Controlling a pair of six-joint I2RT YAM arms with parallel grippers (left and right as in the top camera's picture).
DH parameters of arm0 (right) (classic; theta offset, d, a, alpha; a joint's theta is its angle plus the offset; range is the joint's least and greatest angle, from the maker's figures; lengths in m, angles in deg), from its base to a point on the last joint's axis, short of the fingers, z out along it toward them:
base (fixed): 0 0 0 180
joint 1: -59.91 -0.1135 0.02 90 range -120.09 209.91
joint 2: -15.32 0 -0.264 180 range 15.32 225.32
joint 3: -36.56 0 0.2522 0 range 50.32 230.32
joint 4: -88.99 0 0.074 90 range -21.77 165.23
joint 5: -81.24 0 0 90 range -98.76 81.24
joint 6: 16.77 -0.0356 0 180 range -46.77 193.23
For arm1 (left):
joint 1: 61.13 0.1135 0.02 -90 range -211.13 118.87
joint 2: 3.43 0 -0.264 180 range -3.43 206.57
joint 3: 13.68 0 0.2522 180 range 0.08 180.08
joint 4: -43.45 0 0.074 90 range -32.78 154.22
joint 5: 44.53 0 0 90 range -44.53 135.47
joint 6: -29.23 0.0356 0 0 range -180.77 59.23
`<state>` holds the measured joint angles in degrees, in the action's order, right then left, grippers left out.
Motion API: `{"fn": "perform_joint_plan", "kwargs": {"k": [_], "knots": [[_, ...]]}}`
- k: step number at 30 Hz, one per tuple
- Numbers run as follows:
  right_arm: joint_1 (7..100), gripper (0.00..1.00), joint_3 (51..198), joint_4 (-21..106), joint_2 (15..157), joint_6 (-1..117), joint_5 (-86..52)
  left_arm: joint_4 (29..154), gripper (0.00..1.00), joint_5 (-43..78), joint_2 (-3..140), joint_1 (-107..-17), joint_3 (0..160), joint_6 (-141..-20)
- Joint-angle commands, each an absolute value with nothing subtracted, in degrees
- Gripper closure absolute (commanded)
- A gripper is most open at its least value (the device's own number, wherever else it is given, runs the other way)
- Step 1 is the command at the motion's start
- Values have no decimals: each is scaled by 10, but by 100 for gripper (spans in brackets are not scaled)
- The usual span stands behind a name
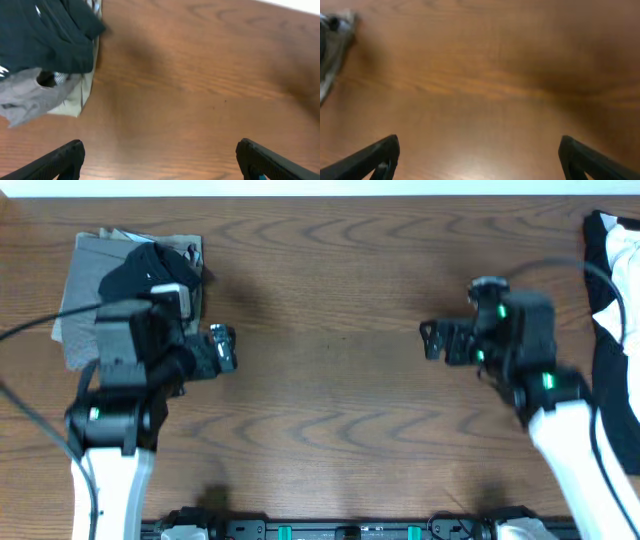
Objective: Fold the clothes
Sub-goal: 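Reach the right gripper to the white T-shirt at the right edge and grasp it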
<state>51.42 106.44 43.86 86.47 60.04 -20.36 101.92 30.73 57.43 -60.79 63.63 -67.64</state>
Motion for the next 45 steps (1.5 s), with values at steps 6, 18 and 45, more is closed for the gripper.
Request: {"fn": "perform_joint_plan", "kwargs": {"k": [6, 18, 45], "knots": [[549, 1, 1195, 326, 1012, 629, -227, 1040, 2, 250, 639, -604, 647, -688], [806, 8, 1444, 282, 1199, 567, -134, 1039, 2, 251, 646, -604, 647, -683], [985, 26, 1451, 443, 1404, 570, -82, 1039, 2, 251, 646, -604, 647, -684]]}}
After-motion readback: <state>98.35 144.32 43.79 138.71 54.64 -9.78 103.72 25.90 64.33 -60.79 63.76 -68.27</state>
